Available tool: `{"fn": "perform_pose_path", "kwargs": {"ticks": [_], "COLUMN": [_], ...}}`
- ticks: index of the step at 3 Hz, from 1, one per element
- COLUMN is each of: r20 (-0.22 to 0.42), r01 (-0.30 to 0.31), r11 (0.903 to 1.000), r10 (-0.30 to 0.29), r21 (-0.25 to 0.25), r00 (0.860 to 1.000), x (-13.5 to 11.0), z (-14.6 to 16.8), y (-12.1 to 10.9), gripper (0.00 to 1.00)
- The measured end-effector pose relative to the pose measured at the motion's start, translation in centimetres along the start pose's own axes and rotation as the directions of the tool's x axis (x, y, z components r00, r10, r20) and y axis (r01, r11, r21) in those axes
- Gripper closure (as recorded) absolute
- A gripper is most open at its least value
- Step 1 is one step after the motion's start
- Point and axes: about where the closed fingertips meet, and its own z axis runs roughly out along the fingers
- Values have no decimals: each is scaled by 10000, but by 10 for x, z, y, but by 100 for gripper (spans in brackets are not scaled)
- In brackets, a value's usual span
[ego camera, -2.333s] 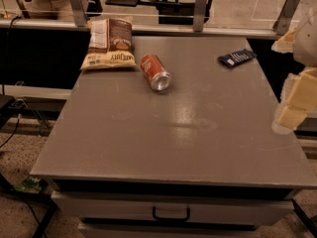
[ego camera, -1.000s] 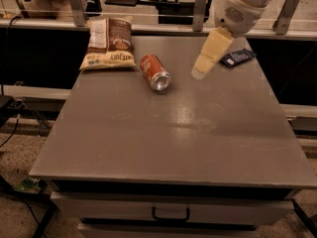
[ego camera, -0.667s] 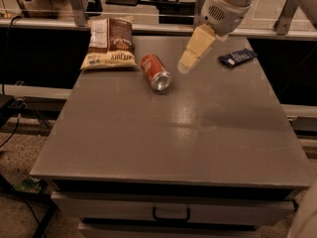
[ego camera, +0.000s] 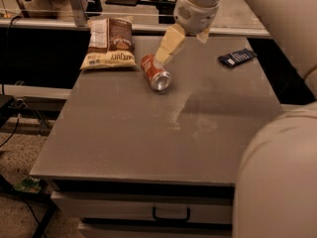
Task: Place coke can upright
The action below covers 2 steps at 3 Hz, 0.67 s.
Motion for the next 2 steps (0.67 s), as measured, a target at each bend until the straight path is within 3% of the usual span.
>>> {"fn": "perform_pose_path", "kwargs": {"ticks": [1,2], "r20": [-322,-521], "r01": [-170,-237], "r11": [9998,9996], "r10": [165,229], "r21": [-143,-156], "r00": [9993,9984], "x": [-32,-48], "z": [28,43], "y": [10,15], "gripper": [0,0]}}
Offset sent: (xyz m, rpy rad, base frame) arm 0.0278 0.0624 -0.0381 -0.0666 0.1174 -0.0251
